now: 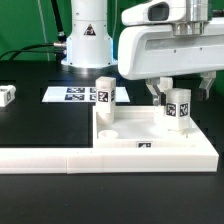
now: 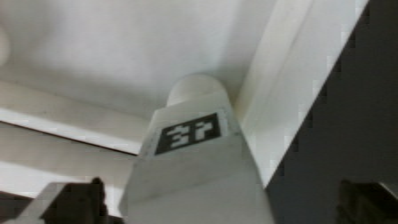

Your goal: Assemble square table

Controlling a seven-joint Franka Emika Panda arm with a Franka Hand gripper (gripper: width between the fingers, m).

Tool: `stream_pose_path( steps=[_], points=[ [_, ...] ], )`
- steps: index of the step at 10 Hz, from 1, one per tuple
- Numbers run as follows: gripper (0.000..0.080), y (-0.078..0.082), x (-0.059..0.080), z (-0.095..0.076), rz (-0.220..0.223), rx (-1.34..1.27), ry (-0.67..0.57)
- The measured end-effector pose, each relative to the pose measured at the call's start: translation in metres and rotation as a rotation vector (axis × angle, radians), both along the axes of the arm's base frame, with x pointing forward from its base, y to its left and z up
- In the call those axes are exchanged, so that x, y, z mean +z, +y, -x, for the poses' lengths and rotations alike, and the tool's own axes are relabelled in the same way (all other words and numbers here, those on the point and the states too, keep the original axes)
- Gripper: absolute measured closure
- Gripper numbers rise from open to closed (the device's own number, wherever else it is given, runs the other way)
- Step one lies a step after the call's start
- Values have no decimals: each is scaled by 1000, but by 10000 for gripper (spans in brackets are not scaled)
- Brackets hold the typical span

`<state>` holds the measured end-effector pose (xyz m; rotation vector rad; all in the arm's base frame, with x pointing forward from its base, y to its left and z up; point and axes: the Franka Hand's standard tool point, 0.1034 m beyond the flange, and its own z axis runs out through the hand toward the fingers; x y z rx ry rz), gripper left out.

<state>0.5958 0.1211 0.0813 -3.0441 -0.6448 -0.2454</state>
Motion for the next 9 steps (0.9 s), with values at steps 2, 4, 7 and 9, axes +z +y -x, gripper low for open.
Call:
stream_pose_path(
  steps=[2,4,7,9],
  points=[
    [279,-1,-1,0,10,39,-1],
    [511,-2,-1,0,11,38,0],
    [510,-2,-2,0,3,-15,2],
    [510,-5,-2,-4,-54,-279,23]
  ],
)
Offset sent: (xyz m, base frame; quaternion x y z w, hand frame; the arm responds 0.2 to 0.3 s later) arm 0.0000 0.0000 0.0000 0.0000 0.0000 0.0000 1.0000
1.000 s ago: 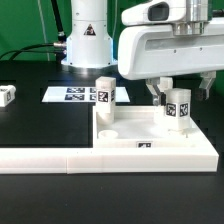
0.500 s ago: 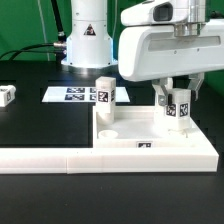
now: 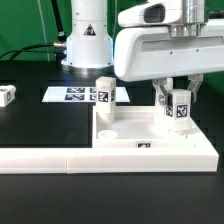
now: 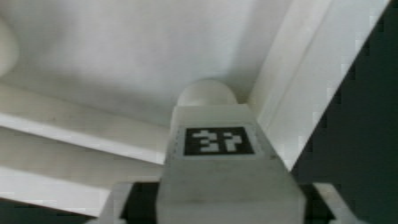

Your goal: Assemble square table

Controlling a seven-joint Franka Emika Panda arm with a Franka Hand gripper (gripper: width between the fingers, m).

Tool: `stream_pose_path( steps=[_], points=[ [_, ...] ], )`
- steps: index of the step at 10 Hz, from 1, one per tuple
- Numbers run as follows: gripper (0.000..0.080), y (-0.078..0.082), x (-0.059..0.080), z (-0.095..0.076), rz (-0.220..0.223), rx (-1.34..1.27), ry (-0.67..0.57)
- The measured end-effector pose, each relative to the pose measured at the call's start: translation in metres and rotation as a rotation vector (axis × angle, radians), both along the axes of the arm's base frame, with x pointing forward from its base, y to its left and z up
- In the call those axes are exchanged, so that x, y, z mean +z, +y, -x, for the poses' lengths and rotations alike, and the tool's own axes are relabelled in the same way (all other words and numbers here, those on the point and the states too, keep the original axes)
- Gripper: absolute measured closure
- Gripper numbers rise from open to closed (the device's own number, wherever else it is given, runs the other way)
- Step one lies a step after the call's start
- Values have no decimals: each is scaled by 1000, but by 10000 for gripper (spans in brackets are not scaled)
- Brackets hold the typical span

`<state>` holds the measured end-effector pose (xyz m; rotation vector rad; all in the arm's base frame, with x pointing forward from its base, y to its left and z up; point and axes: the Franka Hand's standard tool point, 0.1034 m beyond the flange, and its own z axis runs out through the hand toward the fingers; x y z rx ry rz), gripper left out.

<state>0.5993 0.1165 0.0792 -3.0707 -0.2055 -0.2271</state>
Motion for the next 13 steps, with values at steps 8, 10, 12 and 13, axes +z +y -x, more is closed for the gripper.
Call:
stream_pose_path(
  steps=[8,10,12,13],
  points=[
    [508,-1,-1,-5,-134,-901,98],
    [508,-1,-1,-5,-149,-1023,107],
    [508,1,-1,-5,-166,-1167,116],
    [508,1,-1,-5,-171,-1191,119]
  ],
)
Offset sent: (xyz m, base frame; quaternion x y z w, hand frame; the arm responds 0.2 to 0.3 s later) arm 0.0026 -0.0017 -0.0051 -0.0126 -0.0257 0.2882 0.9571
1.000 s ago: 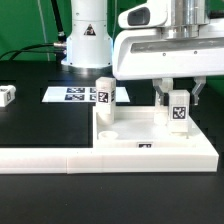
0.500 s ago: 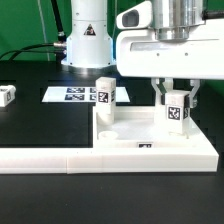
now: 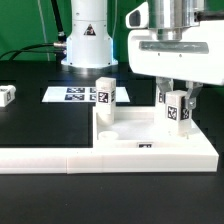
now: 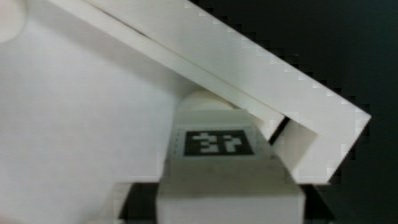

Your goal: Assemble square table

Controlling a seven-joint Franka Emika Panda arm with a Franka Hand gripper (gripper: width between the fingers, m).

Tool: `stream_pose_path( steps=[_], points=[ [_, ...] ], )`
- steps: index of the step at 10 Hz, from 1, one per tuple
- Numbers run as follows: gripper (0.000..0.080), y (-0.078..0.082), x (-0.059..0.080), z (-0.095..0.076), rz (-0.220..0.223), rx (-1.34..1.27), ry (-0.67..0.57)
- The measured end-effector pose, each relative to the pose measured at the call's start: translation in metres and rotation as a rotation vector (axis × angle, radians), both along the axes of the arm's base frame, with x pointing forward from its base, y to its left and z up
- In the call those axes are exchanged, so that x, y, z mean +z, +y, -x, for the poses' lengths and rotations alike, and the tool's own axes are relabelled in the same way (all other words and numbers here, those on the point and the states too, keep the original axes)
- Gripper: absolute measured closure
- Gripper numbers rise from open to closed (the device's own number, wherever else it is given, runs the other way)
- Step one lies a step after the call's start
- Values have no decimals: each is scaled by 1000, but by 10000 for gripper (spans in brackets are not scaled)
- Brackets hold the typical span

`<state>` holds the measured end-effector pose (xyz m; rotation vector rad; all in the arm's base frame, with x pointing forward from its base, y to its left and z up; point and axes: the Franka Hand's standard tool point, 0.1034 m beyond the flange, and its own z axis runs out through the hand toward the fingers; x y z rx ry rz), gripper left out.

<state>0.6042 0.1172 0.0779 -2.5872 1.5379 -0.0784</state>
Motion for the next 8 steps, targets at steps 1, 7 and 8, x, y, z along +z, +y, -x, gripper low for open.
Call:
stream_pose_path(
  steps=[1,7,8],
  points=[
    [508,0,0,0,-12,-71,6],
    [157,1,-1,1,29,292,-24],
    [152,1,-1,1,41,398,-31]
  ],
)
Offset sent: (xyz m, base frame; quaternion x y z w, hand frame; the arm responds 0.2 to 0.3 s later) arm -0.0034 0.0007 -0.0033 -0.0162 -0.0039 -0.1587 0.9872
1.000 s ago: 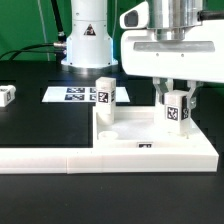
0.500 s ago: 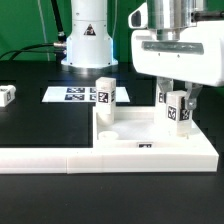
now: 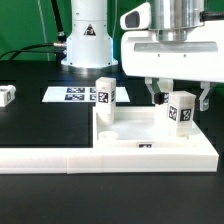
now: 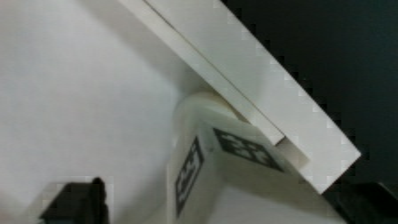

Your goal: Assemble square table

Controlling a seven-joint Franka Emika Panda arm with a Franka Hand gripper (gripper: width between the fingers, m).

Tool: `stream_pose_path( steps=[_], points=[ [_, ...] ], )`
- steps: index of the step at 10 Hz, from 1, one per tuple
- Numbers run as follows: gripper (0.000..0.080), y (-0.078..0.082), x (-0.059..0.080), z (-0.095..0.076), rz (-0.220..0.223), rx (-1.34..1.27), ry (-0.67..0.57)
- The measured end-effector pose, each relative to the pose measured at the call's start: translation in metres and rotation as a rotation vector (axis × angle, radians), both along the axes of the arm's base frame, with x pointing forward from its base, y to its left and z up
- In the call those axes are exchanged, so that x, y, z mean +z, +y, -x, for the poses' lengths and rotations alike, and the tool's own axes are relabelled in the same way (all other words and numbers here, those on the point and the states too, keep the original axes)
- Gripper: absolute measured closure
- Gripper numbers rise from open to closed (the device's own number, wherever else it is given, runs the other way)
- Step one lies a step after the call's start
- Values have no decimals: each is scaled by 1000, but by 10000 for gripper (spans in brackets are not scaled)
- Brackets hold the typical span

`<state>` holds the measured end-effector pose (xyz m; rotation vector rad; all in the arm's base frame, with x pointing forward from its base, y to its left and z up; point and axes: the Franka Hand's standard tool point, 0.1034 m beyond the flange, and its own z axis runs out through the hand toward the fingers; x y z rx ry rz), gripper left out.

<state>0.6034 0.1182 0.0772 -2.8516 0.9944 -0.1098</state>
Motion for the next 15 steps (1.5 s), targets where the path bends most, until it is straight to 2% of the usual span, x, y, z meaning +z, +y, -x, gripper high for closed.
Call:
stream_pose_path(
  steps=[6,11,12,13,14,15],
  points=[
    [150,3,2,0,77,551,-5],
    [150,-3,-1,2,114,903,-35],
    [197,-5,-1,2,118,947,-38],
    [197,-4,-1,2,118,946,-38],
    [372,-4,-1,2,118,945,-38],
    [372,-4,-1,2,118,945,-38]
  ],
)
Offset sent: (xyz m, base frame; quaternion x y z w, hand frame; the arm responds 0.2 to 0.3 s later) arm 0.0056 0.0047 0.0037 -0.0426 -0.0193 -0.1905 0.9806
